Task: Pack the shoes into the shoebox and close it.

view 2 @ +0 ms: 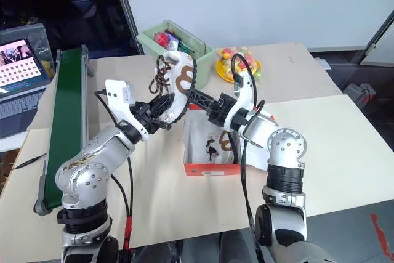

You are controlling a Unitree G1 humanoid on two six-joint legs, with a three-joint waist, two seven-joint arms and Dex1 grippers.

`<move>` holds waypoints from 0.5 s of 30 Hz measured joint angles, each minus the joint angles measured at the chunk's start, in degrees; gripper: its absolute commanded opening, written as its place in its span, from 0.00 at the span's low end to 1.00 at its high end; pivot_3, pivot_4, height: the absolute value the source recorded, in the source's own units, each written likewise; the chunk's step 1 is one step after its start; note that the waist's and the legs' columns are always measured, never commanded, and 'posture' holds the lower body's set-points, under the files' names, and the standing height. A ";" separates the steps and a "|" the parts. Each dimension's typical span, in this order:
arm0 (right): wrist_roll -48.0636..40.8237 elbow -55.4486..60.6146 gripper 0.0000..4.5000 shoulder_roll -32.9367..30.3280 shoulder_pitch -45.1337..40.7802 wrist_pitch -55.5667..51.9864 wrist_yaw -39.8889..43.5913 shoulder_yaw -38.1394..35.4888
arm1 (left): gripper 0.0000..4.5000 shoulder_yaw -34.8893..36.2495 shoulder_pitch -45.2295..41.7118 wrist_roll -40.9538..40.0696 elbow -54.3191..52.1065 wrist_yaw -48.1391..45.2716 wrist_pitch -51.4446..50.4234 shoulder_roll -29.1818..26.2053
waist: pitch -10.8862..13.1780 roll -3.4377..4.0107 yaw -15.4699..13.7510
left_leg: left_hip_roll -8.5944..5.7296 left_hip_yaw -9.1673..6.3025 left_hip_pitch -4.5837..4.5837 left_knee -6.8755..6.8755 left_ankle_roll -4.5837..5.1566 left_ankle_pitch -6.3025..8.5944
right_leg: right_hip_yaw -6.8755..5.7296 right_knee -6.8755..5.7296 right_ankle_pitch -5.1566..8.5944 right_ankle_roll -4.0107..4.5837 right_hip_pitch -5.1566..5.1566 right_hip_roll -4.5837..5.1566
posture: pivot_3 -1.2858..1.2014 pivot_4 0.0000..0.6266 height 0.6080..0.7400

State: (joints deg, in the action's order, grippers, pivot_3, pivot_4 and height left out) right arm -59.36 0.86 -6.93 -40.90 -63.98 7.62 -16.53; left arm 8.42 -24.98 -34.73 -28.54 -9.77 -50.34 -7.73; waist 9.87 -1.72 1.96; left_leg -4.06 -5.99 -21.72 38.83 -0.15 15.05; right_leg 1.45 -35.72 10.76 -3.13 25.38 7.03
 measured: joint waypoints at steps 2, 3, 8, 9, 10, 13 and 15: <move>-0.77 -0.44 1.00 1.11 -1.13 -0.23 -1.66 -0.38 | 0.01 -0.46 0.00 -0.37 0.00 0.04 0.00 -0.18 | 0.00 0.00 0.24 | 0.00 -0.01 0.03 -0.01 0.02 0.01 | 0.00 -0.02 0.00 0.00 -0.04 0.00 | 0.52 0.24 1.00; -1.15 -0.44 1.00 1.28 -1.35 -0.23 -1.99 -0.45 | 0.01 -0.65 0.00 -0.53 0.00 0.05 -0.01 -0.17 | 0.00 0.00 0.25 | 0.01 -0.01 0.02 -0.01 0.02 0.01 | 0.00 -0.02 0.00 0.00 -0.04 0.00 | 0.52 0.24 1.00; -5.68 -1.18 1.00 2.92 -3.49 -0.39 -5.71 -3.09 | 0.01 -1.34 0.03 -0.65 0.01 0.20 0.01 -0.83 | 0.00 0.00 0.34 | 0.01 -0.04 -0.01 -0.02 0.03 0.02 | 0.01 -0.06 0.00 0.00 -0.03 -0.01 | 0.52 0.24 1.00; -6.48 -1.17 1.00 3.07 -3.80 -0.40 -6.28 -3.28 | 0.01 -1.45 0.02 -0.65 0.01 0.21 0.01 -0.91 | 0.00 0.00 0.34 | 0.01 -0.05 -0.01 -0.03 0.03 0.02 | 0.01 -0.05 0.00 0.00 -0.03 -0.01 | 0.52 0.24 1.00; -7.21 -1.17 1.00 3.25 -3.93 -0.40 -7.00 -3.28 | 0.01 -1.61 0.02 -0.65 0.01 0.23 0.01 -0.92 | 0.00 0.00 0.32 | 0.01 -0.04 -0.01 -0.03 0.03 0.02 | 0.01 -0.04 0.00 0.00 -0.04 -0.01 | 0.52 0.24 1.00; -7.30 -1.29 0.89 3.37 -3.93 -0.42 -7.94 -2.94 | 0.00 -1.76 0.02 -0.65 0.02 0.33 0.02 -0.99 | 0.00 0.01 0.35 | 0.01 -0.03 -0.01 -0.02 0.03 0.02 | 0.01 -0.04 0.00 0.00 -0.03 -0.01 | 0.52 0.24 1.00; -7.29 -1.29 0.76 3.29 -3.92 -0.42 -8.18 -2.43 | 0.00 -1.76 0.02 -0.65 0.02 0.40 0.03 -1.07 | 0.00 0.01 0.41 | 0.01 -0.02 0.00 -0.03 0.03 0.02 | 0.01 -0.03 0.00 0.00 -0.03 -0.02 | 0.52 0.24 1.00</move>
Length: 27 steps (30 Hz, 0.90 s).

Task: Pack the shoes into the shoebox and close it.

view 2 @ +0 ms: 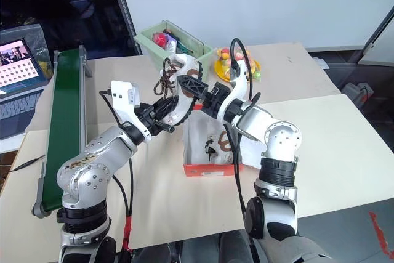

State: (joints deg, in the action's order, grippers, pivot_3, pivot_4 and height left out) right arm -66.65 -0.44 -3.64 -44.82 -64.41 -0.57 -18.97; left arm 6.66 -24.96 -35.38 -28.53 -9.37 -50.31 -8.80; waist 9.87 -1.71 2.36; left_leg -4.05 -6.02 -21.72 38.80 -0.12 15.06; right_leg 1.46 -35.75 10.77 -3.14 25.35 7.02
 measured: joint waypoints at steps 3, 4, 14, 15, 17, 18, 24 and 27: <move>0.05 0.00 0.53 -0.13 0.18 0.00 -0.57 0.56 | 0.00 0.02 0.00 -0.03 0.00 0.07 0.15 -0.09 | 0.00 0.00 0.03 | 0.00 0.00 -0.01 0.00 0.00 0.00 | 0.00 -0.01 0.00 0.00 0.00 0.00 | 0.52 0.24 1.00; 0.07 0.00 0.44 -0.18 0.20 0.00 -0.74 0.68 | 0.00 0.02 0.00 -0.08 -0.01 0.08 0.16 -0.11 | 0.00 0.00 0.03 | 0.00 0.00 -0.02 0.00 0.00 0.00 | 0.00 -0.01 0.00 0.00 0.00 0.00 | 0.52 0.24 1.00; 0.07 -0.06 0.06 -0.31 0.24 0.10 -0.75 1.29 | 0.00 -0.24 0.03 -0.21 -0.01 -0.04 0.17 -1.31 | 0.00 0.00 0.06 | 0.00 0.00 -0.01 0.00 0.01 0.00 | 0.00 0.00 0.00 0.00 0.00 0.00 | 0.52 0.24 1.00; 0.01 -0.06 0.06 -0.24 0.24 0.09 -0.80 1.28 | 0.00 -0.38 0.08 -0.09 -0.06 -0.09 0.28 -1.51 | 0.00 0.00 0.06 | 0.00 0.00 -0.01 0.00 0.01 0.00 | 0.00 -0.01 0.00 0.00 0.00 0.00 | 0.52 0.24 1.00; -0.20 -0.06 0.06 0.00 0.26 0.09 -0.97 1.24 | 0.00 -0.91 0.18 0.43 -0.49 -0.16 0.50 -2.38 | 0.00 0.00 0.11 | 0.01 0.00 -0.01 0.00 0.01 0.00 | 0.01 -0.02 0.00 0.00 0.01 -0.01 | 0.52 0.24 1.00; -0.46 -0.06 0.06 0.24 0.26 0.10 -1.18 1.12 | 0.00 -1.17 0.27 0.76 -0.72 -0.18 0.71 -2.64 | 0.00 0.00 0.09 | 0.01 0.00 -0.01 0.00 0.01 0.00 | 0.01 -0.01 0.00 0.00 0.00 -0.01 | 0.52 0.24 1.00; -2.25 -0.07 0.06 2.19 0.25 0.47 -3.79 -0.21 | 0.32 -1.70 1.37 2.47 -1.44 -0.20 3.28 -3.44 | 0.00 0.01 0.09 | 0.01 -0.01 0.00 -0.01 0.01 0.00 | 0.03 -0.01 0.00 0.00 0.02 -0.01 | 0.52 0.24 1.00; -3.36 -0.05 0.06 3.05 0.25 0.72 -5.09 -0.67 | 0.56 -2.55 1.39 4.46 -1.73 -0.46 4.65 -5.35 | 0.00 0.01 0.08 | 0.01 -0.01 0.00 -0.01 0.01 0.00 | 0.04 -0.01 0.00 0.00 0.02 -0.02 | 0.52 0.24 1.00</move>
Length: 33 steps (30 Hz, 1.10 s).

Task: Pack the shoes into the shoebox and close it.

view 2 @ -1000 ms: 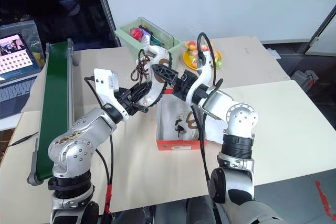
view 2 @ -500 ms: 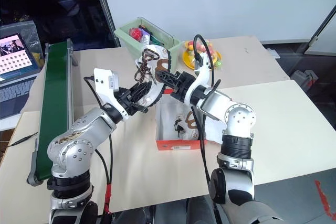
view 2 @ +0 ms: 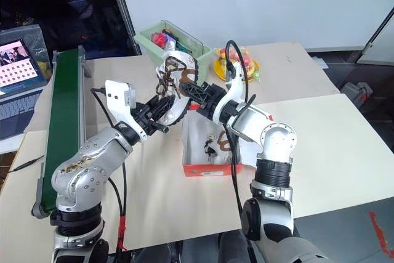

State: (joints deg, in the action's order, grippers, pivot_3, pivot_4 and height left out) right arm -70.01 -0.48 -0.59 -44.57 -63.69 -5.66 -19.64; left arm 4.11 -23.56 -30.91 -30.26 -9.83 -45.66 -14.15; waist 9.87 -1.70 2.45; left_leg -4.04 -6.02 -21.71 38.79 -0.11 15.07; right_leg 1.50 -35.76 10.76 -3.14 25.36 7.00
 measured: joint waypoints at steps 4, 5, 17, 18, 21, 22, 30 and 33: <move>-0.55 0.03 0.06 1.27 0.00 1.58 -1.45 -0.21 | 0.56 0.00 -0.01 0.58 0.01 -0.47 1.50 -0.36 | 0.00 0.00 -0.01 | 0.00 0.00 -0.01 0.00 0.00 0.00 | 0.00 0.00 0.00 0.00 0.01 0.00 | 0.52 0.24 1.00; -0.55 0.03 0.06 1.36 0.00 1.97 -1.68 -0.21 | 0.56 0.07 -0.01 0.57 0.01 -0.73 1.73 -0.48 | 0.00 0.00 0.00 | 0.00 0.00 -0.01 0.00 0.00 0.00 | 0.00 0.00 0.00 0.00 0.01 0.00 | 0.52 0.24 1.00; 9.04 -5.51 0.06 -12.23 -2.96 6.18 1.72 -0.36 | 0.56 1.88 8.46 0.40 -0.46 -15.88 6.11 -15.11 | 0.02 0.04 0.20 | 0.04 0.11 0.00 -0.05 0.03 0.01 | 0.05 0.04 0.00 0.00 0.03 -0.04 | 0.52 0.24 1.00; 9.16 -5.88 0.06 -13.50 -3.08 4.67 1.99 0.34 | 0.56 1.65 9.16 0.66 -0.44 -17.47 7.44 -15.88 | 0.02 0.04 0.19 | 0.04 0.13 0.01 -0.05 0.03 0.01 | 0.07 0.05 0.00 0.00 0.03 -0.04 | 0.52 0.24 1.00; 9.17 -6.62 0.06 -18.80 -4.56 -4.14 3.16 3.59 | 0.56 0.02 13.61 4.19 0.13 -25.61 16.32 -21.18 | 0.05 0.09 0.09 | 0.08 0.23 0.02 -0.11 0.04 0.02 | 0.15 0.18 0.01 0.02 0.07 -0.08 | 0.52 0.24 1.00; 9.15 -7.36 0.06 -20.48 -5.47 -8.22 3.22 4.26 | 0.56 -0.70 14.71 5.65 1.06 -28.65 19.98 -22.43 | 0.05 0.10 -0.01 | 0.08 0.23 0.01 -0.10 0.04 0.02 | 0.15 0.23 0.02 0.03 0.07 -0.08 | 0.52 0.24 1.00; 12.56 -15.77 0.06 -22.19 -10.93 -24.09 3.79 6.53 | 0.56 -3.96 12.62 8.23 5.19 -37.12 29.01 -23.21 | 0.06 0.10 -0.18 | 0.11 0.23 -0.04 -0.07 0.12 0.07 | 0.06 0.54 -0.06 0.02 -0.09 -0.08 | 0.52 0.24 1.00; 15.43 -18.58 0.06 -21.57 -14.12 -26.69 4.15 6.83 | 0.56 -4.67 12.19 9.33 6.89 -38.42 30.84 -23.18 | 0.06 0.11 0.13 | 0.15 0.25 -0.03 -0.07 0.15 0.09 | 0.07 0.52 -0.06 0.02 -0.07 -0.11 | 0.52 0.24 1.00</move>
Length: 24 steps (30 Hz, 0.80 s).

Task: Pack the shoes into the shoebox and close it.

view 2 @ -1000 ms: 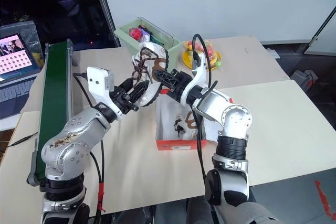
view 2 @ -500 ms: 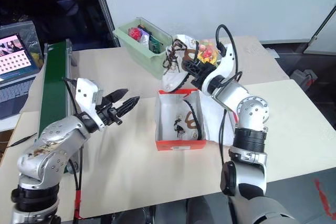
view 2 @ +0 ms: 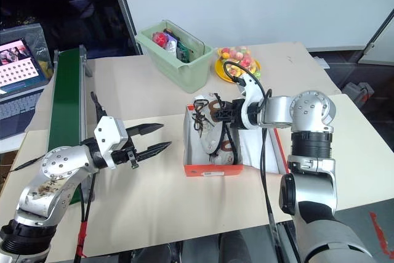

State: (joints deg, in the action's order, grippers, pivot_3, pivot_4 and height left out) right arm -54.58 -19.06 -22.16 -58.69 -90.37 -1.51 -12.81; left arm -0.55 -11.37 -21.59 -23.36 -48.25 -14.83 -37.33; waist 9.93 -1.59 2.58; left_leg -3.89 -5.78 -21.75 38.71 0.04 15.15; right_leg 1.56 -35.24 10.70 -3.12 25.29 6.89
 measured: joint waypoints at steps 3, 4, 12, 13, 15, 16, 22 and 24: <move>2.21 -3.12 0.06 1.89 -2.30 -1.49 0.21 -0.02 | 0.56 -0.79 -0.10 0.96 0.67 -0.37 0.71 0.43 | 0.00 0.00 0.00 | 0.15 0.01 0.01 0.00 0.00 0.00 | 0.01 -0.02 -0.02 0.04 0.01 -0.15 | 0.52 0.24 1.00; 2.72 -4.04 0.06 2.51 -2.65 -1.60 0.21 0.00 | 0.56 -0.91 -0.12 1.16 0.67 -0.50 1.08 0.55 | 0.00 0.00 -0.05 | 0.18 0.01 0.00 0.00 0.00 0.00 | 0.01 0.01 -0.05 0.08 0.01 -0.19 | 0.52 0.24 1.00; 9.63 -8.61 0.06 8.81 -3.63 -1.46 0.20 -2.01 | 0.56 -1.48 0.38 1.33 0.63 -1.29 2.24 0.67 | 0.00 0.02 0.04 | 0.36 0.03 -0.01 0.00 0.00 0.01 | 0.03 -0.10 -0.09 0.14 0.06 -0.38 | 0.52 0.24 1.00; 10.71 -8.64 0.06 9.57 -3.63 -1.07 0.45 -1.94 | 0.56 -1.48 0.51 1.33 0.62 -1.33 2.24 0.65 | 0.00 0.03 0.04 | 0.39 0.03 -0.01 0.00 0.00 0.01 | 0.03 -0.10 -0.09 0.15 0.07 -0.41 | 0.52 0.24 1.00; 11.83 -8.69 0.06 10.03 -3.63 -0.77 1.06 -1.87 | 0.56 -1.47 0.54 1.31 0.55 -1.36 2.23 0.57 | 0.00 0.03 0.00 | 0.40 0.03 0.00 0.00 0.00 0.01 | 0.02 -0.09 -0.09 0.15 0.07 -0.42 | 0.52 0.24 1.00; 12.98 -8.69 0.06 10.40 -3.57 -0.49 1.54 -1.88 | 0.56 -1.40 0.58 1.31 0.47 -1.36 2.23 0.49 | -0.01 0.03 0.02 | 0.40 0.04 0.01 0.01 0.00 0.01 | 0.03 -0.08 -0.10 0.15 0.06 -0.43 | 0.52 0.24 1.00; 17.37 -10.26 0.06 12.02 -1.77 1.19 2.04 -2.23 | 0.56 -1.35 0.98 1.30 -0.73 -1.35 2.20 0.43 | -0.01 0.05 0.13 | 0.46 0.07 0.04 0.00 0.00 0.01 | 0.05 -0.09 -0.11 0.17 0.06 -0.48 | 0.52 0.24 1.00; 18.60 -11.00 0.06 12.43 -1.80 2.03 2.04 -2.45 | 0.56 -1.35 1.12 1.30 -0.92 -1.33 2.15 0.41 | -0.04 0.05 0.17 | 0.49 0.09 0.15 0.00 0.01 0.01 | 0.07 -0.08 -0.11 0.17 -0.03 -0.51 | 0.52 0.24 1.00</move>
State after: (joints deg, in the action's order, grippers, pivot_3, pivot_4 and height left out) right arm -35.98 -30.06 -9.73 -60.49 -88.35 0.52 -15.27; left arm -1.90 -10.26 -20.29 -24.29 -49.58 -12.68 -36.92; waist 9.89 -1.54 2.75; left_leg -3.41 -5.69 -21.60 38.71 0.05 15.16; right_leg 1.63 -35.32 10.59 -2.95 25.26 6.38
